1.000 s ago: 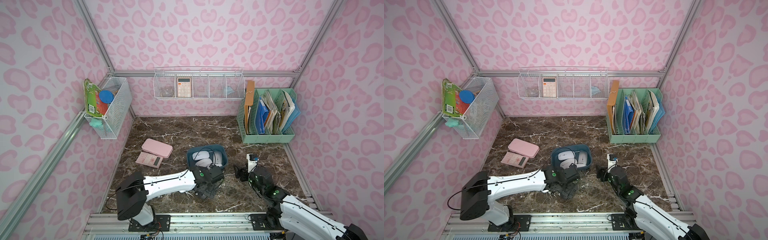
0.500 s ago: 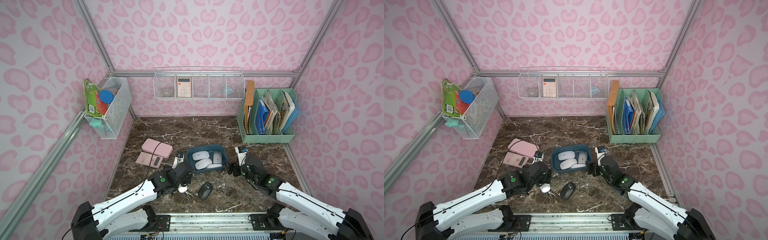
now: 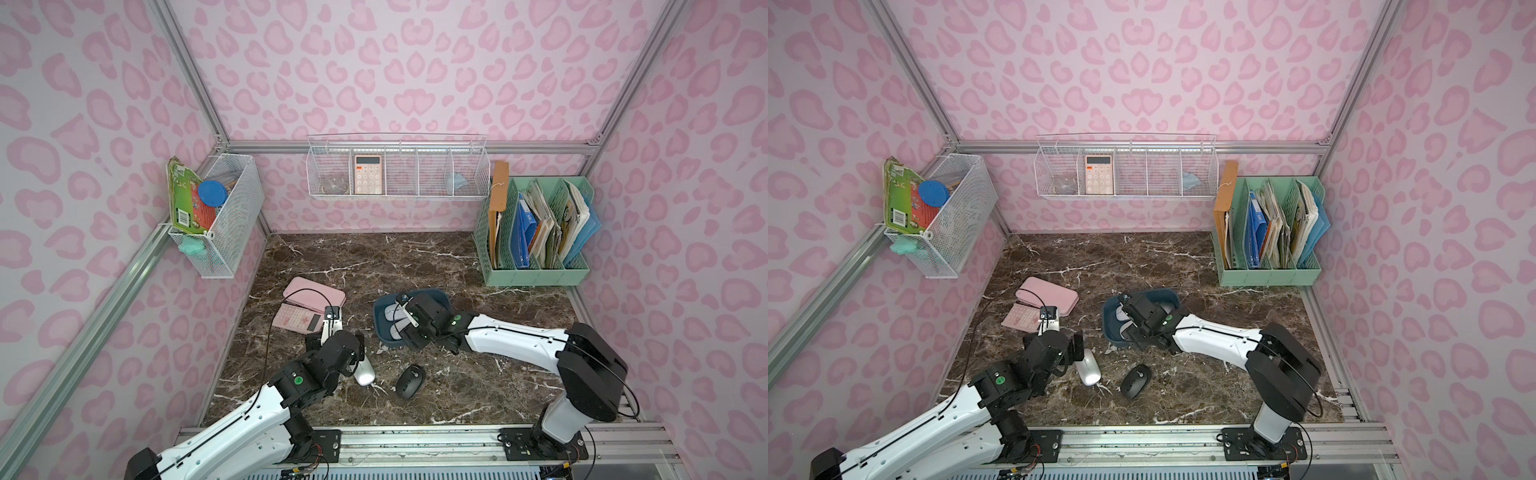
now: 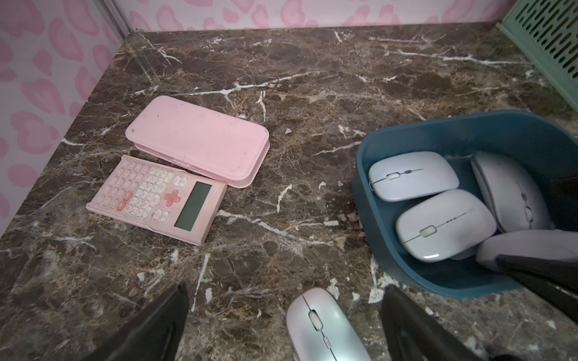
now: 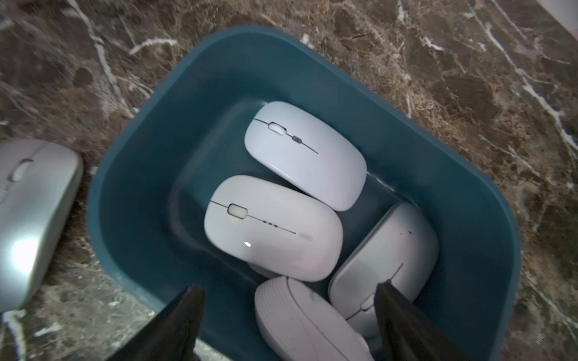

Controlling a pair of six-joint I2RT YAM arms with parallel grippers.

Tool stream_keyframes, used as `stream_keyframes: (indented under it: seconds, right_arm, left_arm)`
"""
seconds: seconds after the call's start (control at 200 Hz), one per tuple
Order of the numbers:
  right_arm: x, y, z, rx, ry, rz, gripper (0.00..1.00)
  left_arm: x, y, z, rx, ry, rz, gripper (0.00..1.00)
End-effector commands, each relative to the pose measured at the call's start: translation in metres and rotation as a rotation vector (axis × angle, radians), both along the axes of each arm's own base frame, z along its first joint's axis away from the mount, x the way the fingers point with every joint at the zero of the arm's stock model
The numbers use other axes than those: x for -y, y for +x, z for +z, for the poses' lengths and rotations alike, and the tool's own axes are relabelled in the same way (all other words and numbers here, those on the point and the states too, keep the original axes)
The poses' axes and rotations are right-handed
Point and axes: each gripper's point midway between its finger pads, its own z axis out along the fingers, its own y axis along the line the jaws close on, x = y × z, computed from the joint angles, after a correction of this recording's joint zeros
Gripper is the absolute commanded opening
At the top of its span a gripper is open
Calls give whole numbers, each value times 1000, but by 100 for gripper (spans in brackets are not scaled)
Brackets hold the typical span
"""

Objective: Take out the mouse from the storage box
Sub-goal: Pick up the mouse from the storage box.

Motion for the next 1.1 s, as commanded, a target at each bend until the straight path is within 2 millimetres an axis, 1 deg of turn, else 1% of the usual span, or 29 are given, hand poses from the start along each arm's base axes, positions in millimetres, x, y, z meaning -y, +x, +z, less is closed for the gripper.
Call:
stream_keyframes:
  seconds: [0.0,0.075,0.175,0.205,0.215,0.225,0.335,0.49,0.58,0.61,0.68,0.77,0.86,0.94,1.095]
  right_arm:
    - [6,15,-12,32,-147,12,89]
    - [-3,24,-14,15,-149,24,89]
    - [-15,32,-15,-9,-136,49,89]
    - [-15,32,-20,-25,-149,55,89]
    - [-20,36,-13,-14,-134,55,89]
    - [-22,37,-11,-11,-130,57,89]
    - [-27,44,-13,-14,-149,54,89]
    - [-36,49,-23,-48,-160,59,90]
    - [-37,53,-28,-74,-170,51,91]
    - [-37,55,-30,-76,-173,52,96]
    - [-36,57,-33,-82,-175,50,99]
    - [-35,60,-37,-85,-184,52,99]
    - [-36,56,-43,-86,-197,81,99]
    - [-34,58,-46,-81,-212,82,100]
    - [-27,71,-53,-55,-232,58,99]
  left_arm:
    - [0,-1,5,25,-50,6,99]
    - [4,-3,4,26,-76,-22,99]
    - [3,-4,6,31,-85,-19,99]
    - [3,-4,7,32,-87,-21,99]
    - [3,-4,8,33,-88,-21,99]
    - [3,-4,7,32,-87,-21,99]
    - [2,-5,9,32,-89,-18,99]
    - [3,-6,10,32,-95,-22,99]
    - [2,-7,11,33,-101,-22,99]
    - [2,-7,12,35,-102,-23,99]
    - [1,-8,11,37,-104,-23,99]
    - [0,-8,12,41,-106,-19,99]
    - [1,-8,12,39,-105,-21,99]
    - [1,-7,11,38,-100,-19,99]
    - [2,-6,9,29,-88,-20,99]
